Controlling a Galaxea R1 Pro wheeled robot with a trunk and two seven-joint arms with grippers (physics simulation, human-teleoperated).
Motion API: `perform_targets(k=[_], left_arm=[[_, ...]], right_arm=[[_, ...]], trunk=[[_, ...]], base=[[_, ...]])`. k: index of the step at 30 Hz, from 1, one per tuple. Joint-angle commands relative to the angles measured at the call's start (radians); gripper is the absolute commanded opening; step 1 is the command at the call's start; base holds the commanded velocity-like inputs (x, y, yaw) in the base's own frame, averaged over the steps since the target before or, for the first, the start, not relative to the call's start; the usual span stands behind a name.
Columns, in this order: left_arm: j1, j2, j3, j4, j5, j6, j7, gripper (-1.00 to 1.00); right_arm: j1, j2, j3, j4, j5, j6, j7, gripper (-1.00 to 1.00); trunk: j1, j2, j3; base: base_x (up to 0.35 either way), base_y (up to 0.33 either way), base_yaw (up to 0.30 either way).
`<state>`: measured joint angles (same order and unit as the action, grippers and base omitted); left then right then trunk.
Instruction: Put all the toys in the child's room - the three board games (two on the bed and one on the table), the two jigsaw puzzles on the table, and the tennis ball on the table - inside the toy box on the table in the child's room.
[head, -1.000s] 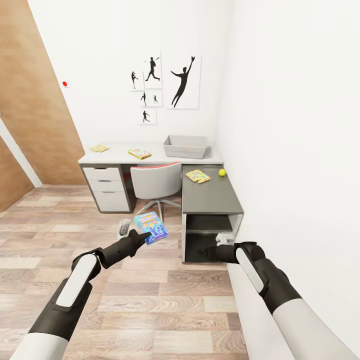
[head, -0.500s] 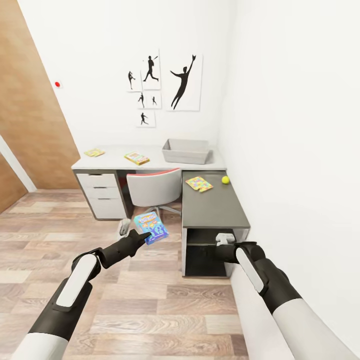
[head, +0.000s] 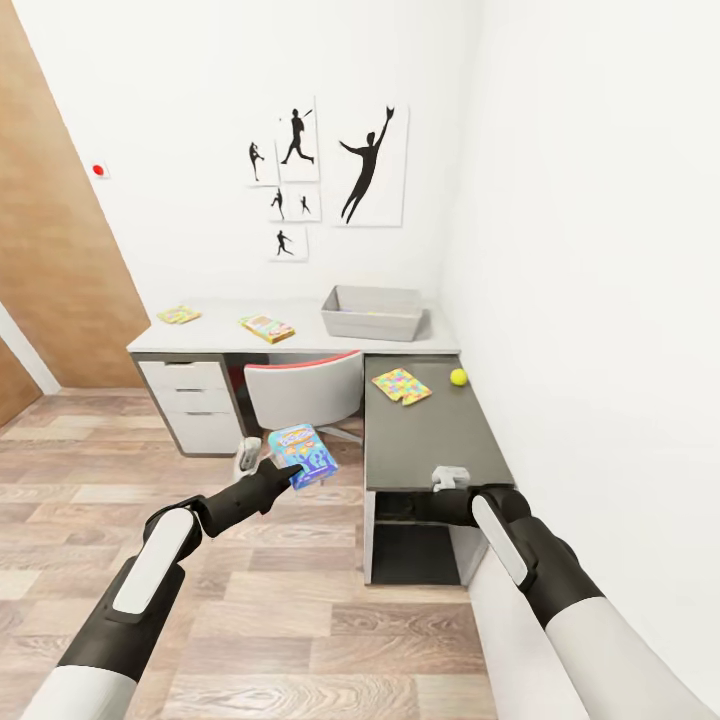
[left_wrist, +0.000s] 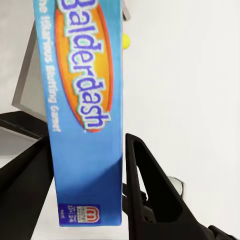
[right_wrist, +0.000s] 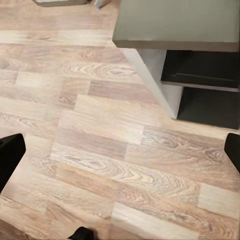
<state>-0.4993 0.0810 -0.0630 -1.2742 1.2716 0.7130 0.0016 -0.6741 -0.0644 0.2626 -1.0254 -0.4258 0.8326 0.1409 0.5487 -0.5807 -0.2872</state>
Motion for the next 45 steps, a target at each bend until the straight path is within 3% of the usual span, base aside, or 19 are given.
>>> perform_targets(k=[1, 26, 34, 45], left_arm=[[-0.001, 0.001, -0.001, -0.001, 0.006, 0.002, 0.0, -1.0], [-0.001, 0.002, -0.001, -0.001, 0.006, 0.001, 0.0, -1.0], [-0.001, 0.002, -0.001, -0.001, 0.006, 0.001, 0.0, -1.0], [-0.001, 0.0, -0.001, -0.001, 0.006, 0.002, 0.0, -1.0]], right_arm=[[-0.001, -0.001, 0.001, -0.001, 0.007, 0.003, 0.006, 1.0], [-0.001, -0.003, 0.0, -0.002, 0.007, 0.002, 0.006, 1.0], [-0.001, -0.002, 0.0, -0.002, 0.008, 0.002, 0.006, 1.0], [-0.001, -0.002, 0.0, -0.002, 0.007, 0.003, 0.006, 1.0]], trunk=[[0.001, -0.001, -0.001], [0.001, -0.001, -0.001], [0.001, -0.001, -0.001], [0.001, -0.001, -0.001]], base=[[0.334, 0.0, 0.0], [0.334, 0.0, 0.008], [0.25, 0.0, 0.205], [0.045, 0.0, 0.268]])
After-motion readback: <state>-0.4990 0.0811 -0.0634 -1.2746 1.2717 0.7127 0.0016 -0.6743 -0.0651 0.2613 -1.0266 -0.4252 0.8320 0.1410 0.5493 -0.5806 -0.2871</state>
